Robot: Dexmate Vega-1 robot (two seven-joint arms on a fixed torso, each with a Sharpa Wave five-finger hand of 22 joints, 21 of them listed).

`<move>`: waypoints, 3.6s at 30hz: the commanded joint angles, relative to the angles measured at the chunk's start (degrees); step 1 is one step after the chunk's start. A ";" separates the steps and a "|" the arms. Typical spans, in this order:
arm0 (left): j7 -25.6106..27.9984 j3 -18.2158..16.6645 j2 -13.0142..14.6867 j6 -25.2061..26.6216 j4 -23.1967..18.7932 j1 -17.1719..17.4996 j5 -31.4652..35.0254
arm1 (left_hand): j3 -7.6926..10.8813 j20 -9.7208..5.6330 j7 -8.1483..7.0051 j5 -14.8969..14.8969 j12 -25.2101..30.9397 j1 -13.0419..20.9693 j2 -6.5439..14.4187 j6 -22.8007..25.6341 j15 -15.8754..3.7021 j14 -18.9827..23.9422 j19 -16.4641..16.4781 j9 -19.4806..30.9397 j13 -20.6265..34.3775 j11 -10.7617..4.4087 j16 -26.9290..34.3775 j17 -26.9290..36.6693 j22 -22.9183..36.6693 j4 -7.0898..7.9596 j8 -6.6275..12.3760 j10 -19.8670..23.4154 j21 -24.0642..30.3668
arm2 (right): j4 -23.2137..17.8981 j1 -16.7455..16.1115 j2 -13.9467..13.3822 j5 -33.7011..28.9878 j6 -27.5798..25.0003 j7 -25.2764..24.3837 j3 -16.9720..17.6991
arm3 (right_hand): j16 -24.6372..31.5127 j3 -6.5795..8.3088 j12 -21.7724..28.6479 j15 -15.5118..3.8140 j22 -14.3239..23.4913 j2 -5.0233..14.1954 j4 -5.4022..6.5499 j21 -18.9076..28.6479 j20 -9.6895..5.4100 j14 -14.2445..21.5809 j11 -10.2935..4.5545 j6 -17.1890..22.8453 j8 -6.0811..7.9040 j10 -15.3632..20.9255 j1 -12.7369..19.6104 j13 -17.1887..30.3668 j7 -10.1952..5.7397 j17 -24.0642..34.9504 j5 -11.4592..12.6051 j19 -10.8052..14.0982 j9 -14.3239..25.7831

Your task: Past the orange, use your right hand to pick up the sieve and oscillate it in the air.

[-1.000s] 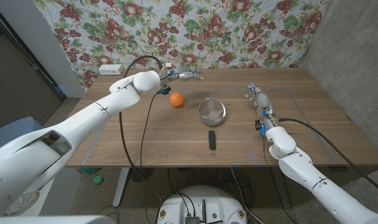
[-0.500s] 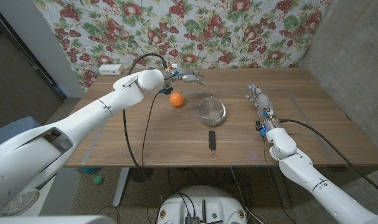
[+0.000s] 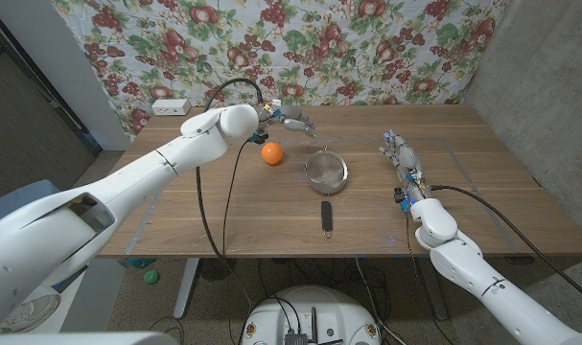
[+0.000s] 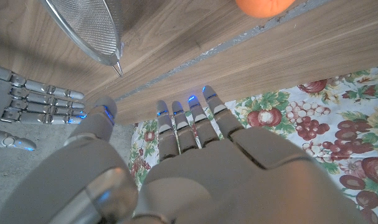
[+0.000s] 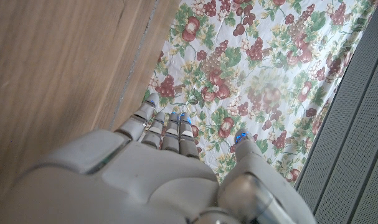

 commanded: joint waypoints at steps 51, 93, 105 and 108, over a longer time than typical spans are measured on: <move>-10.84 9.87 -9.22 -1.53 11.31 -10.24 7.38 | -1.40 -0.32 0.18 -0.26 -0.15 8.74 -1.79 7.02 -3.59 2.28 1.66 0.38 0.40 -0.55 -1.07 0.44 0.31 0.06 -0.13 5.56 -0.03 | -0.54 -3.68 -0.06 0.78 3.12 -0.21 2.14 | -0.09 -0.06 -0.01 -0.20 0.18 0.41 -0.23 -0.92 -0.14 0.45 0.09 0.53 -0.01 0.57 -0.19 0.28 0.08 -0.04 0.26 0.83 0.20; -6.45 12.19 -13.26 -4.59 17.15 -9.95 9.22 | -0.59 0.14 1.46 0.37 -0.78 14.99 2.26 11.24 -3.71 3.16 2.94 0.86 0.55 -0.50 -1.07 0.65 0.46 0.00 0.25 6.95 0.20 | 1.01 -4.09 0.60 1.71 4.38 0.10 2.83 | -0.14 -0.09 -0.02 -0.09 0.20 0.43 -0.19 -1.64 -0.08 0.51 0.14 0.55 -0.04 0.64 -0.33 0.30 0.08 -0.07 0.25 1.09 0.21; -3.29 12.18 -14.24 -5.25 18.64 -9.24 8.85 | -0.47 -0.18 2.65 0.76 -0.56 20.04 4.34 16.40 -4.26 4.86 4.83 1.41 0.64 -0.68 -0.78 0.62 0.56 -0.37 1.87 9.78 0.81 | 1.72 -3.65 0.52 2.02 4.44 0.47 2.94 | -0.18 -0.10 -0.04 -0.12 0.21 0.42 -0.18 -1.87 -0.06 0.48 0.24 0.56 -0.04 0.61 -0.38 0.30 0.11 -0.08 0.24 1.15 0.21; -2.98 12.34 -14.60 -5.45 19.31 -9.22 8.63 | -0.54 -0.15 2.65 0.78 -0.61 20.50 4.47 16.83 -4.20 5.09 4.92 1.49 0.65 -0.59 -0.73 0.63 0.57 -0.35 2.04 9.95 0.84 | 1.81 -3.59 0.49 2.17 4.40 0.48 3.04 | -0.17 -0.09 -0.06 -0.05 0.21 0.43 -0.19 -1.94 -0.04 0.52 0.20 0.57 -0.04 0.59 -0.38 0.30 0.11 -0.09 0.24 1.19 0.21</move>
